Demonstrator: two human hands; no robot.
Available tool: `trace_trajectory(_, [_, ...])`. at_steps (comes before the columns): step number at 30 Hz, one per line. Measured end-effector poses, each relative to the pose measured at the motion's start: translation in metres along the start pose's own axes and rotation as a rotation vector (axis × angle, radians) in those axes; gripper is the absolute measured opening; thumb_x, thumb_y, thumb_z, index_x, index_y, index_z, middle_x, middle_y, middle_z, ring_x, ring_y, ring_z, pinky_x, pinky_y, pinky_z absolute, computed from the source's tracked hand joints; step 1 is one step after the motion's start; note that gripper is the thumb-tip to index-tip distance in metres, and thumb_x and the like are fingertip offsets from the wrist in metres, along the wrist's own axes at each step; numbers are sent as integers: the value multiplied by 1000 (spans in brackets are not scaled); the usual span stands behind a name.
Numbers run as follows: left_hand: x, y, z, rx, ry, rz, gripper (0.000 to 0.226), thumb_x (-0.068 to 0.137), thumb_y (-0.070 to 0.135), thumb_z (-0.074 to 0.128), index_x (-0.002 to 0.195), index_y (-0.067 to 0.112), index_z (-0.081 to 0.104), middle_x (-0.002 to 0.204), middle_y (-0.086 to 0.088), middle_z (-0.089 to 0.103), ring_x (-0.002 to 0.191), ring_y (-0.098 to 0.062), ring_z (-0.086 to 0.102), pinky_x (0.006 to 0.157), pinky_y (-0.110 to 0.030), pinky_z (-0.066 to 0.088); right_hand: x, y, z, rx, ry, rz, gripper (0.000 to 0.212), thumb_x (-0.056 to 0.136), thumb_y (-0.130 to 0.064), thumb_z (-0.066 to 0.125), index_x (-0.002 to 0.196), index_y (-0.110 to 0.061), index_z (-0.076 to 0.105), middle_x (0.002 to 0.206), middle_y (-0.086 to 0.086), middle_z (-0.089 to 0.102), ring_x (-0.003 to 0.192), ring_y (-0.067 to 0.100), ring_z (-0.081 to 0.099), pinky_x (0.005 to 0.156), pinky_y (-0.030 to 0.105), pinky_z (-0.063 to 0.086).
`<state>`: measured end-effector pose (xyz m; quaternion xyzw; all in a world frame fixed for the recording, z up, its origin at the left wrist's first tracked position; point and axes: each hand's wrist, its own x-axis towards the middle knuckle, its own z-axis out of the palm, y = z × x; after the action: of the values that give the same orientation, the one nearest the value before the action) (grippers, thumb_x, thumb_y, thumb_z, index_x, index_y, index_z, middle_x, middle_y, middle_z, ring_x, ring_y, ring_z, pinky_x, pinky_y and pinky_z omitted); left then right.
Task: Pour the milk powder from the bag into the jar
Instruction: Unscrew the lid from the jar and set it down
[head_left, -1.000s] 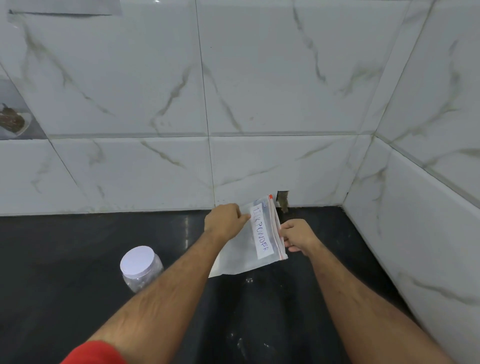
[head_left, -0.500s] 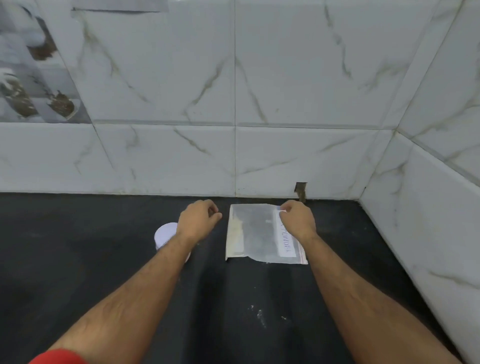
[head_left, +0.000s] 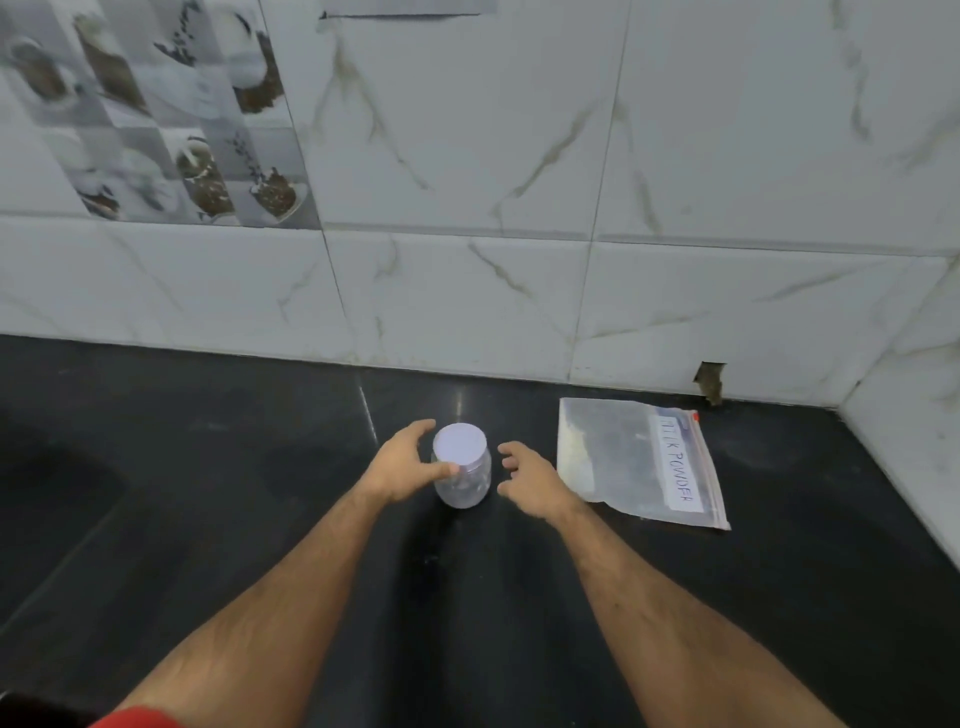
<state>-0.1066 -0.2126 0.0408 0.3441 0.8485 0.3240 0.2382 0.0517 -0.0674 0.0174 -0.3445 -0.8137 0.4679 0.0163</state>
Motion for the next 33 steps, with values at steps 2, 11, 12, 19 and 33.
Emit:
trace_trajectory(2, [1,-6,3,-16,-55,4,96,73,28,85,153,17,32,156,-3,41,138,-24,45,113,-38,40,-2,-6,10,29,-24,7,72,90,-1,60,154,-15,32,156,12,43,139,28,46,111,38,43])
trace_trajectory(11, [6,-13,17,-9,-85,37,104,74,23,84,157,19,22,155,-4,43,140,-26,44,114,-42,38,-15,-11,27,136,23,13,61,88,5,56,145,-12,45,144,4,55,126,18,52,110,39,45])
trace_trajectory(12, [5,-13,19,7,-86,43,104,74,27,84,157,20,22,155,-3,44,139,-26,44,114,-42,39,-17,-9,27,136,27,16,61,87,7,54,145,-12,47,141,4,56,123,17,53,109,41,47])
trace_trajectory(19, [-6,-4,21,134,-99,112,90,66,53,81,143,27,42,128,6,60,118,-22,58,96,-38,51,-38,6,27,184,65,33,60,84,11,55,138,-14,56,135,3,62,123,21,56,96,33,49])
trace_trajectory(33, [-32,36,28,-446,-387,52,28,81,54,70,94,29,76,90,10,74,86,-11,65,79,-33,51,-101,33,21,955,-10,42,97,62,-69,81,144,-34,43,142,1,58,126,26,61,97,55,55])
